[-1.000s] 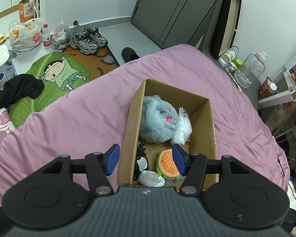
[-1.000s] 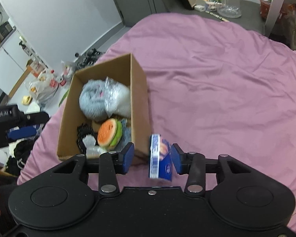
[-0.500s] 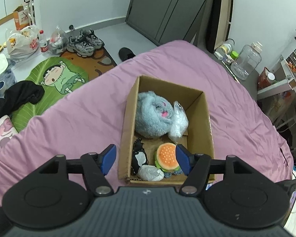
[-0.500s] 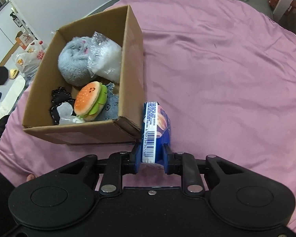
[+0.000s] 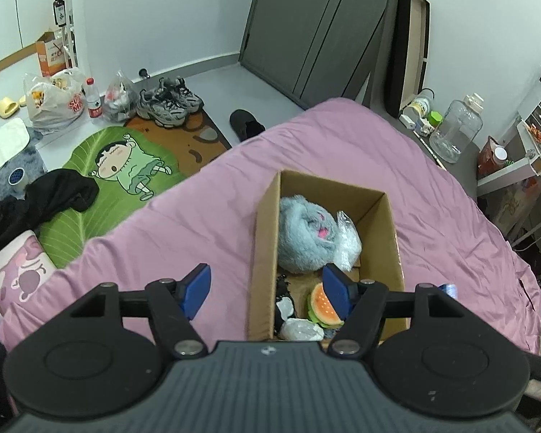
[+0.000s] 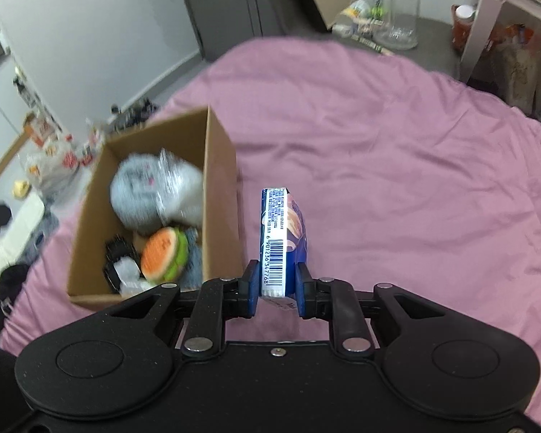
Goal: Organize soft objects
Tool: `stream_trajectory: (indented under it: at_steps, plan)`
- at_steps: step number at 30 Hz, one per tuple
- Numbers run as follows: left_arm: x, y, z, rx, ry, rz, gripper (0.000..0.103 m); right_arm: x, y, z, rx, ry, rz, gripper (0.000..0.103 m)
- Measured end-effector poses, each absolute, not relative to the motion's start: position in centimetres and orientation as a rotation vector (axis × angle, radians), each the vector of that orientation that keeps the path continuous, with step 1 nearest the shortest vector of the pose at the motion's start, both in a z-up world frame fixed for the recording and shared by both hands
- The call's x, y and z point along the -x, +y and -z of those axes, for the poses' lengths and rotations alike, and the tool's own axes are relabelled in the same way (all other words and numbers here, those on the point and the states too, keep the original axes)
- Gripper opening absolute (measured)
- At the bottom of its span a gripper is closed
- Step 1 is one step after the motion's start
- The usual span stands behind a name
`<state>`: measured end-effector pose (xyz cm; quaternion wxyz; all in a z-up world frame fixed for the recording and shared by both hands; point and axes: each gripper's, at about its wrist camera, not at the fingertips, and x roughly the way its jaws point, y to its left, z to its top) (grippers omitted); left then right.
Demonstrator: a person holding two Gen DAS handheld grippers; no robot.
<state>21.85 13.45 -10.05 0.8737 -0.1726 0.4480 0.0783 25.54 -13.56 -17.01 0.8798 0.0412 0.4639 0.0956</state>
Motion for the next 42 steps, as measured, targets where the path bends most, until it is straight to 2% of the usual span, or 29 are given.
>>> stream_trajectory:
  at_steps: [11, 26, 30, 36, 42]
  plan:
    - [-21.2, 13.4, 9.3, 0.354, 0.915, -0.125, 0.067, -23.8, -14.0, 11.3, -0.196, 0.806, -0.281, 0.020]
    - [-20.8, 13.6, 8.7, 0.355, 0.897, -0.124, 0.067, -25.5, -8.9, 12.3, -0.144, 0.830, -0.382, 0.020]
    - [-20.9, 13.2, 8.6, 0.336, 0.898, -0.118, 0.067, -26.0, -8.6, 13.0, -0.148, 0.843, -0.376, 0.033]
    - [-21.0, 13.7, 9.2, 0.322, 0.914, -0.168, 0.067, -25.5, -9.4, 12.7, -0.171, 0.835, -0.357, 0.042]
    - [-20.8, 13.6, 9.1, 0.329, 0.924, -0.180, 0.067, -24.8, -10.7, 12.3, -0.195, 0.841, -0.350, 0.044]
